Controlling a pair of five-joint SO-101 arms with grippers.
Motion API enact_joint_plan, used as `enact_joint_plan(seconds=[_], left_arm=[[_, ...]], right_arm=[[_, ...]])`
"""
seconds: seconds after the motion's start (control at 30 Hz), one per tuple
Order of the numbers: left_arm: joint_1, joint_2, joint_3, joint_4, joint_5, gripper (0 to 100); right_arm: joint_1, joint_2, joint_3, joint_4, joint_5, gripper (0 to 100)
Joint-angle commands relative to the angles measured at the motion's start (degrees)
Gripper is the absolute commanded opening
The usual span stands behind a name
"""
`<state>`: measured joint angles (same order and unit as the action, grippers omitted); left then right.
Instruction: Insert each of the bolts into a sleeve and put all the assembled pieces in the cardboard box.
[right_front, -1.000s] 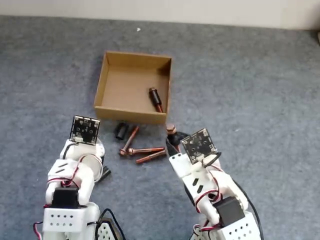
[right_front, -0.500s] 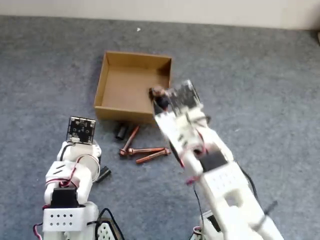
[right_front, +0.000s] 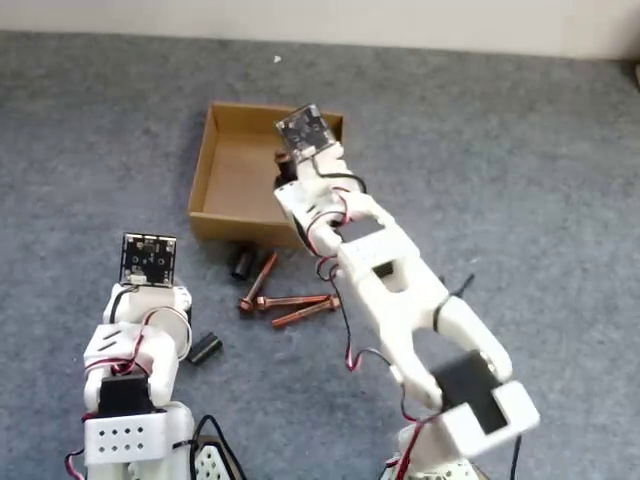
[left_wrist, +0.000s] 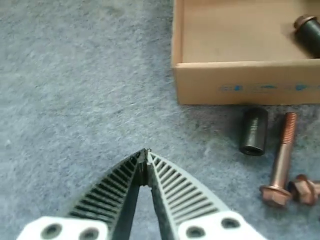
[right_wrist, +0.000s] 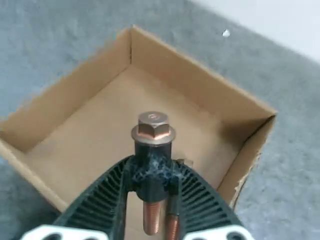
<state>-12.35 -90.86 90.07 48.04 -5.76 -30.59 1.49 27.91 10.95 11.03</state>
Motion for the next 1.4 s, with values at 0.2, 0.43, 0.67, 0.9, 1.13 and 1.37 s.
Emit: enact_joint_plan(seconds=[0.2,0.43,0.67,0.9,1.13,1.37], left_arm=[[-2.9,-0.6,-1.8,-1.2,-0.4,1],[-6.6,-0.6,-2.9,-1.2,-0.4,1],[-8.0,-0.6,-3.1,-1.2,-0.4,1],[-10.2,-0.6,-3.1,-1.4,-0.4,1],[-11.4,-0.6,-3.4,-1.4,-0.4,1],[-11.3,-0.6,-3.4,-1.4,-0.4,1]], right_arm=[[-1.0,1.8,-6.0,2.5,-0.1,10.9],[-2.4,-1.1,-14.9,22.8,-0.2,11.0],[-10.2,-4.7,-19.1,41.9,-16.2,11.0],[-18.0,0.8,-19.5,44.4,-25.3,11.0],[-18.4,12.1,-26.7,42.3,-33.4,11.0],[-18.5,21.9,-34.3,42.4,-35.3,11.0]])
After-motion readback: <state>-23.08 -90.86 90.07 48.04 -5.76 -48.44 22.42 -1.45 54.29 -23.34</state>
